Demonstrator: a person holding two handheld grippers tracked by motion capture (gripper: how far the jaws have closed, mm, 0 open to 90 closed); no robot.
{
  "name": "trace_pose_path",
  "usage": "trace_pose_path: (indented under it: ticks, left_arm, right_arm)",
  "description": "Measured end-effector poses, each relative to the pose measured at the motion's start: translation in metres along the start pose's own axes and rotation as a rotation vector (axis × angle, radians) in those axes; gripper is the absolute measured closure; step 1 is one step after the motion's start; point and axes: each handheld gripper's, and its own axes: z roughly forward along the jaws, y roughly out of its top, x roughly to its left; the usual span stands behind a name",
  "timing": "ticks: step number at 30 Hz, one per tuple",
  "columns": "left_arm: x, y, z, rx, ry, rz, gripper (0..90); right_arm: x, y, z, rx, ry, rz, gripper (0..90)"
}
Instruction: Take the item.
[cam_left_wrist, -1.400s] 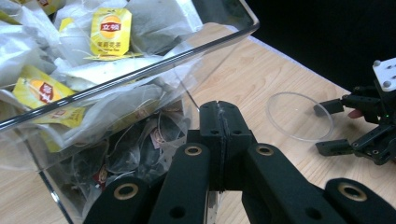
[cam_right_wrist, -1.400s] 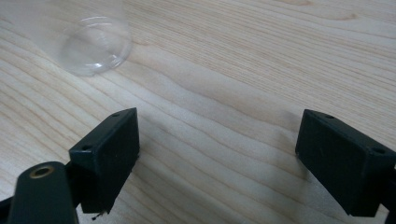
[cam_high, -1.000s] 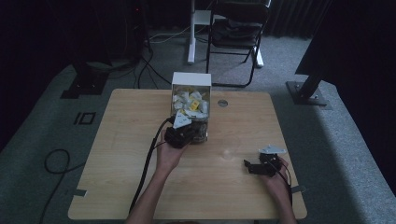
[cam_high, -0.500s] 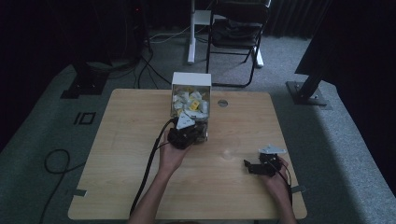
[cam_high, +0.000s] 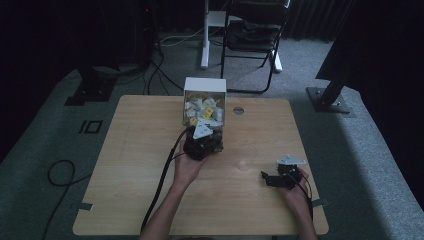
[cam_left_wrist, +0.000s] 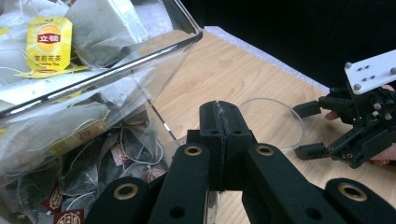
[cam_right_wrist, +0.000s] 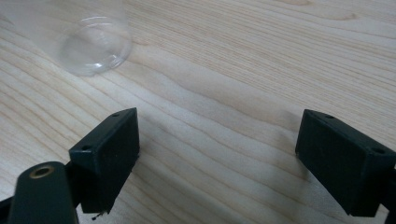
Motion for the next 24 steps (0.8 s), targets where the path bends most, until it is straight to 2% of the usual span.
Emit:
trace_pose_path:
  ticks: [15, 24]
  left_arm:
    - [-0.005, 0.002, 0.006, -0.004, -0.013, 0.003, 90.0]
    - [-0.011, 0.008, 0.009, -0.006, -0.021, 0.019, 90.0]
  right_arm:
    - [0.000, 0.000, 0.000, 0.000, 0.001, 0.001, 13.4]
    - [0.000, 0.000, 0.000, 0.000, 0.000, 0.001, 13.4]
